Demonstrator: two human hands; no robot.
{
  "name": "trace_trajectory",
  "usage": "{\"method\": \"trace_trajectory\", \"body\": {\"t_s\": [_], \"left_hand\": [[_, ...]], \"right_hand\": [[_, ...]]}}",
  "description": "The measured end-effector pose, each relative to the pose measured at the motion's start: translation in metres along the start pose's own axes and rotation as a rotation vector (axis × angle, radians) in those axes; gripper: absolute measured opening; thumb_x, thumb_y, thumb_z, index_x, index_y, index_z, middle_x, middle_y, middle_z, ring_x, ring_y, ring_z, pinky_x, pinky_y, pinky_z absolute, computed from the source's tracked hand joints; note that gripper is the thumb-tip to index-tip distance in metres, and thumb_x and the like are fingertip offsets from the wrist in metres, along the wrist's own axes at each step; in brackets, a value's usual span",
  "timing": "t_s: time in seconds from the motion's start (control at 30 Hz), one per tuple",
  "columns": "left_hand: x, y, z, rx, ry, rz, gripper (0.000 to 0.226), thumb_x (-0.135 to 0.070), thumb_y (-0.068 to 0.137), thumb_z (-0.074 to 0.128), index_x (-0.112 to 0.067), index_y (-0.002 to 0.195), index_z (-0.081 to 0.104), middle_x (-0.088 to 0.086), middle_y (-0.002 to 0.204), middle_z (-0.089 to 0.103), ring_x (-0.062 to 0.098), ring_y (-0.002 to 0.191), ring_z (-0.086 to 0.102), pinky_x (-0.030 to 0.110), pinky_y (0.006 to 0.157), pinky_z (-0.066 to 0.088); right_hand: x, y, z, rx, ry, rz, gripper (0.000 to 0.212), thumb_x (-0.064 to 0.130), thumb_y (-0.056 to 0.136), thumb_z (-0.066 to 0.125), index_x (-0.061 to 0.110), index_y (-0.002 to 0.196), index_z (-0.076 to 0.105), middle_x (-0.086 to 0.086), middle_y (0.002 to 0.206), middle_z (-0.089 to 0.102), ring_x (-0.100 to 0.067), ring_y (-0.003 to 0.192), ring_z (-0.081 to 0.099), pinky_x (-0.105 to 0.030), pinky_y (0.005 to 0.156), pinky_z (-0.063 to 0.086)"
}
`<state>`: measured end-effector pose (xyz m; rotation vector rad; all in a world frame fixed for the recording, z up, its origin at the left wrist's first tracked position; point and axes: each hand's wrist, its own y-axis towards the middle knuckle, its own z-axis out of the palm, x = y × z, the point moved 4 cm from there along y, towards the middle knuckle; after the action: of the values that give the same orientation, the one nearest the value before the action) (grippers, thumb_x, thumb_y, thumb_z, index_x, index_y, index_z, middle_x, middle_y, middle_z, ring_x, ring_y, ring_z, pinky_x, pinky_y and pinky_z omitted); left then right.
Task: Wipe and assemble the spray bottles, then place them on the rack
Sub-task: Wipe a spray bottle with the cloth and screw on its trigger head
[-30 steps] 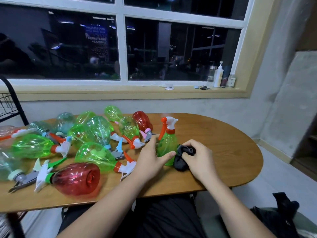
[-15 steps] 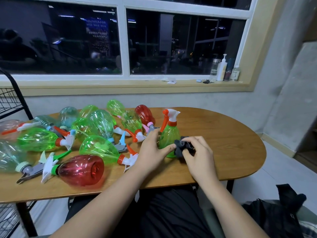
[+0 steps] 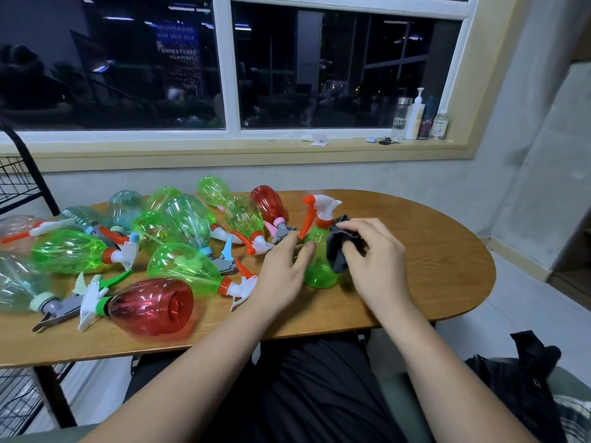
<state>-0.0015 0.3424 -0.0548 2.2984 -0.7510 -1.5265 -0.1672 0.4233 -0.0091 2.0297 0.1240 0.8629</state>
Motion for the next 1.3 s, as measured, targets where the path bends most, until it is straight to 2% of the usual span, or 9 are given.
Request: {"method": "trace_trajectory", "body": {"t_s": [0.1,0.23,0.4,0.57,0.7,0.9,1.1,1.23,1.3], "left_hand": [[-0.002,-0.001,0.000,0.024,0.012,-0.013,0.015,-0.030,0.111,0.053,-0.030,0.096,0.055,-0.026,0.083,0.066,-0.004,0.080,0.061,0.019,0.072,0.046],[0.000,-0.002,0.002,0.055,-0.058,-0.008,0.014,-0.037,0.109,0.057,-0.025,0.115,0.059,-0.019,0.118,0.073,-0.004,0.114,0.066,0.022,0.095,0.053],[0.002,-0.001,0.002,0.055,-0.105,-0.026,0.022,-0.043,0.105,0.062,-0.025,0.116,0.056,-0.014,0.120,0.072,-0.001,0.116,0.066,0.029,0.097,0.057],[0.002,-0.002,0.000,0.032,-0.087,-0.034,0.039,-0.051,0.099,0.068,-0.028,0.126,0.054,-0.017,0.122,0.065,-0.001,0.115,0.063,0.026,0.094,0.056],[0.000,-0.002,0.001,0.073,-0.006,0.029,0.059,-0.060,0.098,0.064,-0.037,0.149,0.047,-0.018,0.136,0.057,-0.005,0.124,0.054,0.012,0.095,0.047],[0.004,0.000,0.003,0.059,0.049,0.060,0.052,-0.050,0.097,0.069,-0.034,0.145,0.056,-0.009,0.123,0.054,-0.005,0.111,0.053,0.002,0.087,0.038],[0.000,-0.001,0.001,0.028,0.072,0.073,0.043,-0.044,0.099,0.071,-0.029,0.138,0.060,-0.028,0.103,0.053,-0.010,0.093,0.051,0.010,0.077,0.039],[0.007,0.001,0.002,0.048,0.000,0.022,0.036,-0.052,0.107,0.049,-0.037,0.138,0.060,-0.017,0.118,0.067,0.004,0.111,0.061,0.037,0.096,0.052],[0.009,0.000,0.001,0.048,-0.010,-0.011,0.035,-0.051,0.106,0.048,-0.042,0.137,0.060,-0.014,0.122,0.068,0.006,0.116,0.060,0.041,0.102,0.051]], "right_hand": [[0.001,0.000,-0.001,-0.022,-0.024,-0.043,0.035,-0.005,0.088,0.071,0.015,0.115,0.079,0.003,0.115,0.069,-0.011,0.108,0.066,-0.025,0.098,0.052],[-0.009,-0.015,0.002,0.063,-0.074,-0.014,0.031,-0.002,0.090,0.071,0.015,0.115,0.077,0.005,0.115,0.064,-0.019,0.111,0.065,-0.037,0.096,0.055],[-0.021,-0.034,0.000,0.153,-0.120,0.058,0.025,0.001,0.089,0.073,0.018,0.108,0.072,0.009,0.109,0.057,-0.013,0.098,0.062,-0.028,0.084,0.052],[-0.036,-0.040,0.002,0.332,-0.216,0.169,0.019,0.006,0.092,0.069,0.024,0.097,0.065,0.010,0.099,0.052,-0.010,0.088,0.057,-0.034,0.076,0.053],[-0.033,-0.024,-0.003,0.347,-0.228,0.185,0.023,0.005,0.088,0.071,0.027,0.093,0.068,0.011,0.095,0.057,-0.011,0.087,0.057,-0.014,0.070,0.042],[0.006,-0.008,-0.012,0.060,-0.089,0.057,0.029,0.001,0.088,0.071,0.018,0.111,0.079,0.008,0.110,0.068,-0.004,0.099,0.063,-0.002,0.087,0.039],[0.007,-0.031,-0.001,0.093,-0.042,0.021,0.049,0.004,0.092,0.074,0.018,0.138,0.070,0.008,0.135,0.061,0.000,0.124,0.055,-0.003,0.104,0.033],[-0.006,-0.049,0.000,0.125,-0.070,0.052,0.049,0.000,0.088,0.076,0.019,0.133,0.071,0.010,0.128,0.058,-0.003,0.117,0.059,-0.007,0.101,0.041],[-0.015,-0.056,0.002,0.174,-0.096,0.114,0.048,0.001,0.088,0.076,0.020,0.132,0.070,0.012,0.125,0.055,-0.004,0.113,0.059,-0.017,0.098,0.049]]}}
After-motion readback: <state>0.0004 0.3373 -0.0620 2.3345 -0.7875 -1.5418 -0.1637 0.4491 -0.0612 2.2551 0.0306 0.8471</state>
